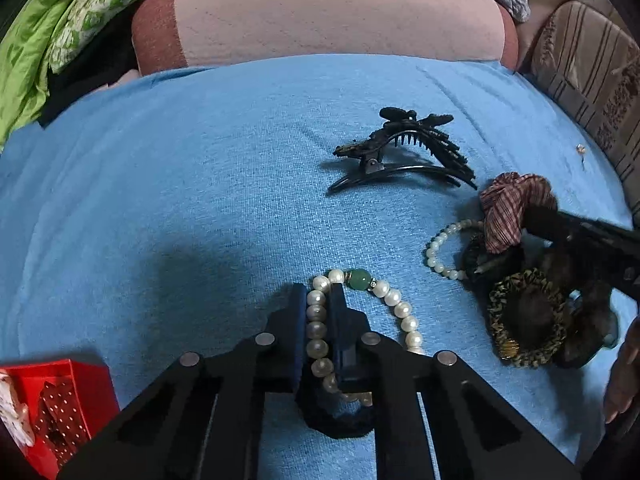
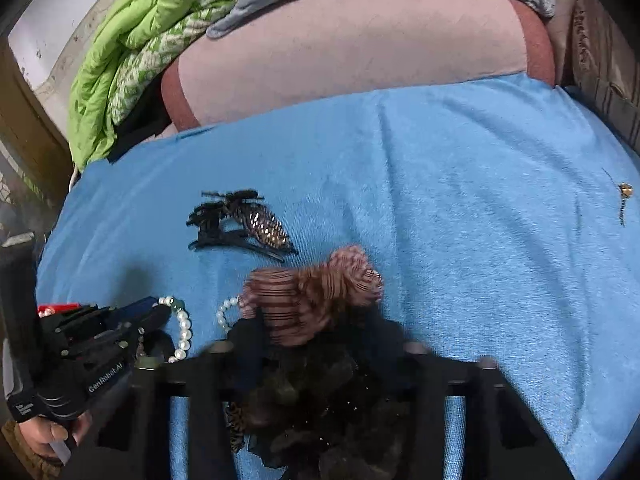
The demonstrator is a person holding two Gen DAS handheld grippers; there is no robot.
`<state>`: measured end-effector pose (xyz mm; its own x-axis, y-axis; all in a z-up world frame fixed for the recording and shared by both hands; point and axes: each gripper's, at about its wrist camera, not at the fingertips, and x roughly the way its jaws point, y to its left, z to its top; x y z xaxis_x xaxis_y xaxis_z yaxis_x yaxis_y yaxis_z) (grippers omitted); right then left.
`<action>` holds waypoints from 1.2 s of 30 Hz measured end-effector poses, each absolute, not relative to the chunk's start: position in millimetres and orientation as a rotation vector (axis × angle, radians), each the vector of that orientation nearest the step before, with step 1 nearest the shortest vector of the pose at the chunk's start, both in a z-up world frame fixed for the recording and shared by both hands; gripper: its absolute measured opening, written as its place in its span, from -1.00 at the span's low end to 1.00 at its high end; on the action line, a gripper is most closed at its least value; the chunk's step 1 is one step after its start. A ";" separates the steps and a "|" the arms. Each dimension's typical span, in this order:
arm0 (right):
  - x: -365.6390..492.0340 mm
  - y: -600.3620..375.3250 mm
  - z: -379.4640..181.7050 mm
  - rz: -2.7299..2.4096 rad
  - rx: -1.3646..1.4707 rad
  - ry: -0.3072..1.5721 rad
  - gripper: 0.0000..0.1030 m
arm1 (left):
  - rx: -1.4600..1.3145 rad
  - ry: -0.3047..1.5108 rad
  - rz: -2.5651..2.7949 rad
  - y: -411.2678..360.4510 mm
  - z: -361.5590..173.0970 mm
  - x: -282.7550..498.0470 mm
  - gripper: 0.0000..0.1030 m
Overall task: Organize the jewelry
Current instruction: 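Grasp the pearl bracelet with the left tool while the right grasps the red plaid scrunchie, then carry the pearl bracelet and plaid scrunchie over the red tray with both tools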
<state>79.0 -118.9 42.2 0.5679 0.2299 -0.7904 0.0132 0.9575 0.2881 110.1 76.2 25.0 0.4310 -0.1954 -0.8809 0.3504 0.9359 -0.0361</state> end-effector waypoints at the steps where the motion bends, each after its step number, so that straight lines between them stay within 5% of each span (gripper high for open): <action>1: 77.7 -119.4 42.2 0.130 0.279 0.960 -0.66 | 0.136 1.080 -0.347 78.9 26.8 110.5 -0.82; 5: 67.0 -122.4 53.8 0.131 0.297 0.924 -0.79 | 0.085 1.067 -0.345 85.8 42.1 103.9 -0.82; 36: -71.0 -59.0 141.4 0.255 0.234 0.784 -0.79 | -0.081 0.853 -0.354 160.9 180.5 -49.9 -0.82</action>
